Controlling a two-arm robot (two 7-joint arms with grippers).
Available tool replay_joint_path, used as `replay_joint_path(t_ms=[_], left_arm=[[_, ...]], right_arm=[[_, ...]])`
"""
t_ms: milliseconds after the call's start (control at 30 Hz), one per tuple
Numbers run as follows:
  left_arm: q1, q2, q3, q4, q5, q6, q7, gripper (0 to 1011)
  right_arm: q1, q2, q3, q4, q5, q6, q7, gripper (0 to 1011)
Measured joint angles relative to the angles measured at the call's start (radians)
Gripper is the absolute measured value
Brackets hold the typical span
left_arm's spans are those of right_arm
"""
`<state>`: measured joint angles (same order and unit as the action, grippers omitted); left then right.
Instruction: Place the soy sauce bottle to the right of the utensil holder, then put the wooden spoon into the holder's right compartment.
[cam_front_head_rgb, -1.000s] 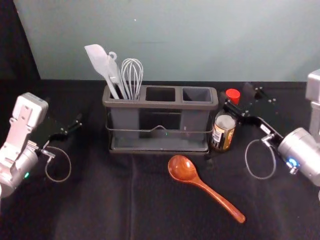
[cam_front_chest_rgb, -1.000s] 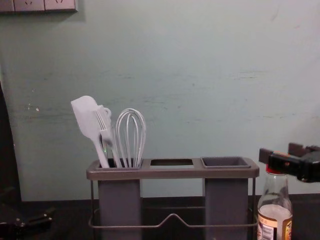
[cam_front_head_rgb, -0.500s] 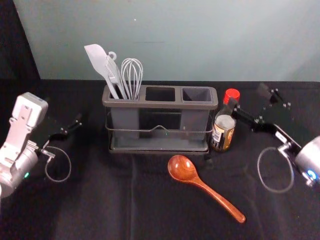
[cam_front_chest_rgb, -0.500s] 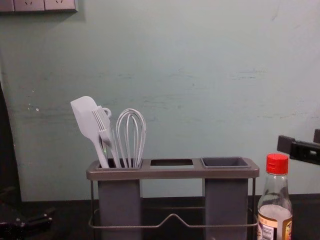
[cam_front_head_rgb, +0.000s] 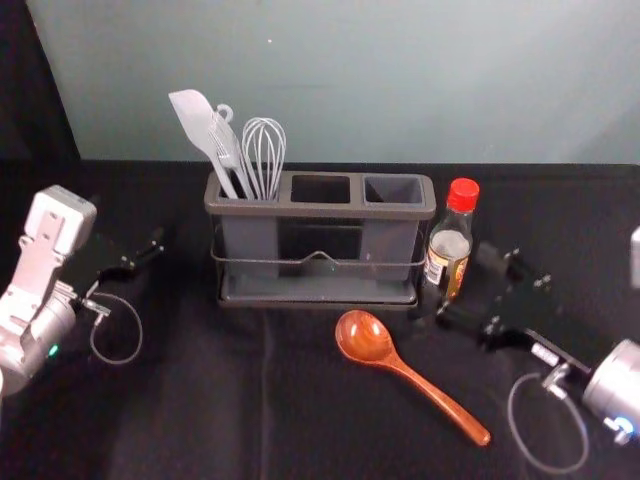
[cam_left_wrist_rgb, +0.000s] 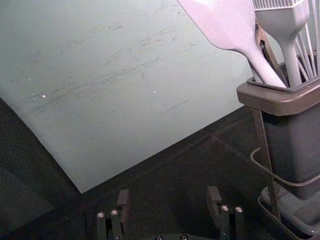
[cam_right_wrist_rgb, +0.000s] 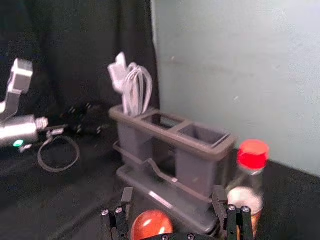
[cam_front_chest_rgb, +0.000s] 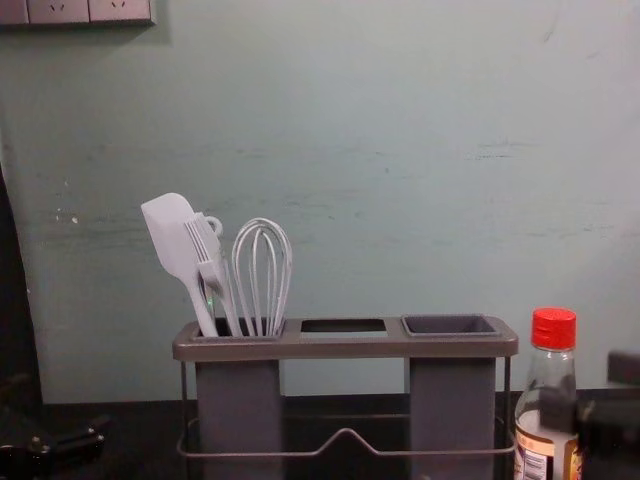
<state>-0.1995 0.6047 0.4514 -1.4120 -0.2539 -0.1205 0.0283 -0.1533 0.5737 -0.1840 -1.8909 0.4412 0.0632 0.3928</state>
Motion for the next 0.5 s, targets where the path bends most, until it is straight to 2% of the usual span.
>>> replay_joint_path(t_ms=[200, 333, 400, 500], left_arm=[[0.0, 0.0, 0.0, 0.0, 0.0, 0.0, 0.0, 1000], [0.0, 0.0, 0.0, 0.0, 0.0, 0.0, 0.0, 1000], [0.0, 0.0, 0.0, 0.0, 0.0, 0.0, 0.0, 1000], [0.0, 0.0, 0.0, 0.0, 0.0, 0.0, 0.0, 1000]], right_arm=[[0.002, -0.009, -0.054, 0.018, -0.05, 0.019, -0.022, 1004], [0.012, -0.029, -0.092, 0.045, -0.104, 0.024, -0.046, 1004], [0.018, -0.041, -0.102, 0.056, -0.124, 0.025, -0.055, 1004], [0.019, -0.043, -0.104, 0.058, -0.127, 0.025, -0.058, 1004]])
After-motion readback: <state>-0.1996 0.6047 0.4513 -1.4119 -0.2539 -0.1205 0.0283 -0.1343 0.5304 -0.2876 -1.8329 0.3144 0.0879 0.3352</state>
